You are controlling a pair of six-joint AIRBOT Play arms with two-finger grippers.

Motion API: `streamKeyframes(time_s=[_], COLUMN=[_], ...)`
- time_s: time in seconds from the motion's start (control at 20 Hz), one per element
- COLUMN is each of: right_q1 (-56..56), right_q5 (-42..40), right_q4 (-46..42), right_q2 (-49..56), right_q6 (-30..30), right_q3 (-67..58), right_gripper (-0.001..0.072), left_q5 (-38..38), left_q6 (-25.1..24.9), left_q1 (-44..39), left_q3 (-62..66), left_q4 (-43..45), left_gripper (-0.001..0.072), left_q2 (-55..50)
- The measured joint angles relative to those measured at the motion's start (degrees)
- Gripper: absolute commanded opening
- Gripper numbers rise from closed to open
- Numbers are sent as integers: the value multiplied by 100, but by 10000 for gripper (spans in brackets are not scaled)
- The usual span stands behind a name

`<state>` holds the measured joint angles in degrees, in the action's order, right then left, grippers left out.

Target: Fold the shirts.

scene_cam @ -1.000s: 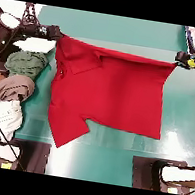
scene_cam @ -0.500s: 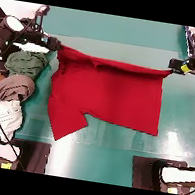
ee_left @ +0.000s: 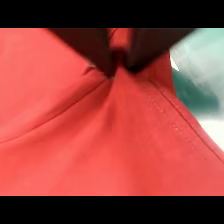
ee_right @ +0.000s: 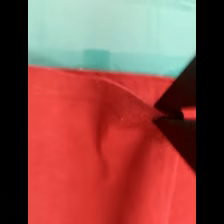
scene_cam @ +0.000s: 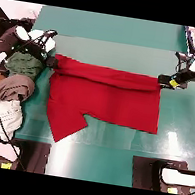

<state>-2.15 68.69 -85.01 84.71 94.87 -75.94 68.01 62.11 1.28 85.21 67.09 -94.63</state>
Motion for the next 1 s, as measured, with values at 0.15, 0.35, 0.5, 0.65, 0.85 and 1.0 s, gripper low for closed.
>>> streamKeyframes(time_s=[0.15, 0.35, 0.5, 0.65, 0.85, 1.0], right_q1=[4, -74, -216, -308, -354, -363], right_q5=[-9, 275, 557, 691, 765, 802], right_q4=[323, 498, 562, 588, 675, 901], right_q2=[-48, -382, -776, -1099, -1320, -1377], right_q6=[0, -184, -374, -485, -568, -643], right_q3=[142, 203, 219, 223, 225, 229], right_gripper=[353, 350, 350, 349, 349, 349], left_q5=[269, 977, 1244, 1156, 706, 457], left_q6=[358, 831, 938, 935, 726, 525], left_q1=[9, 365, 802, 1045, 1161, 1189], left_q3=[9, -35, -758, -2146, -3956, -4756], left_q4=[118, 256, -44, -295, -868, -1220], left_gripper=[503, 503, 503, 504, 502, 502], left_q2=[-7, 229, 883, 1707, 2389, 2562])
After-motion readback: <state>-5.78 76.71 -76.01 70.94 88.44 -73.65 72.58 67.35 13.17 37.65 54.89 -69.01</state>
